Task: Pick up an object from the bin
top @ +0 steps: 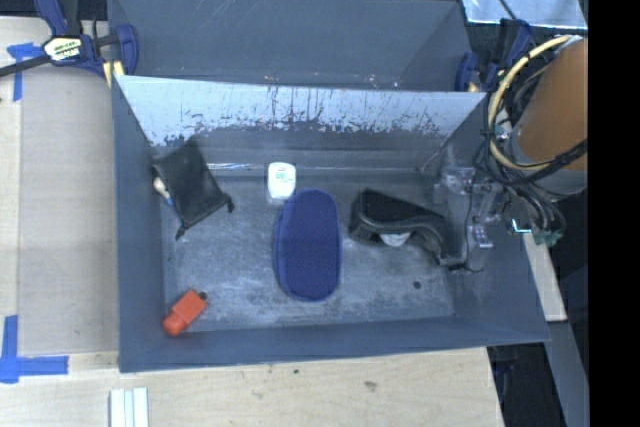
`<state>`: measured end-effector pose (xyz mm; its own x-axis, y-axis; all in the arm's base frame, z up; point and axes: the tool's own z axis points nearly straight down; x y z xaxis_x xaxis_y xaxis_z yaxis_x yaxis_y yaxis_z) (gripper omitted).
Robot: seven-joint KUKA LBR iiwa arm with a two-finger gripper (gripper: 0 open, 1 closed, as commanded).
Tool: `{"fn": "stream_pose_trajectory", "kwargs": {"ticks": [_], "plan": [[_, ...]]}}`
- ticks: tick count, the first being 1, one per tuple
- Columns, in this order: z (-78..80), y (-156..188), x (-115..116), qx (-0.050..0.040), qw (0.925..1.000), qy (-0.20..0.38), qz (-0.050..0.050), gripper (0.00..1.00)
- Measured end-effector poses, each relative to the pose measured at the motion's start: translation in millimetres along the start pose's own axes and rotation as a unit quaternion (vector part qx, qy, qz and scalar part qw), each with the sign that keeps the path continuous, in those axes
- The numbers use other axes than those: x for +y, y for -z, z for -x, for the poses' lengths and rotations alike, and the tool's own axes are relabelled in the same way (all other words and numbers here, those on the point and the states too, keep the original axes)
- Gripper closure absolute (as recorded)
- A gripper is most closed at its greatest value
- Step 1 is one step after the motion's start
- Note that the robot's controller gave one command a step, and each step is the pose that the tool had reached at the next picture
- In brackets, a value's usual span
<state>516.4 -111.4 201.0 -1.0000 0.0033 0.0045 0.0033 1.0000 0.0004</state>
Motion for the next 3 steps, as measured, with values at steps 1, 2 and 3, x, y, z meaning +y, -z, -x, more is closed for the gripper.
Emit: {"fn": "stream_pose_trajectory", "kwargs": {"ticks": [1,2,3], "plan": [[-5.8,-59,-13,-0.0004,1.0,-0.001,0.0,0.0],[75.5,-135,11,-0.0024,0.9999,0.013,0.0,0.0],[74.4,-130,8,-0.0019,0.9999,0.011,-0.001,1.0]]}}
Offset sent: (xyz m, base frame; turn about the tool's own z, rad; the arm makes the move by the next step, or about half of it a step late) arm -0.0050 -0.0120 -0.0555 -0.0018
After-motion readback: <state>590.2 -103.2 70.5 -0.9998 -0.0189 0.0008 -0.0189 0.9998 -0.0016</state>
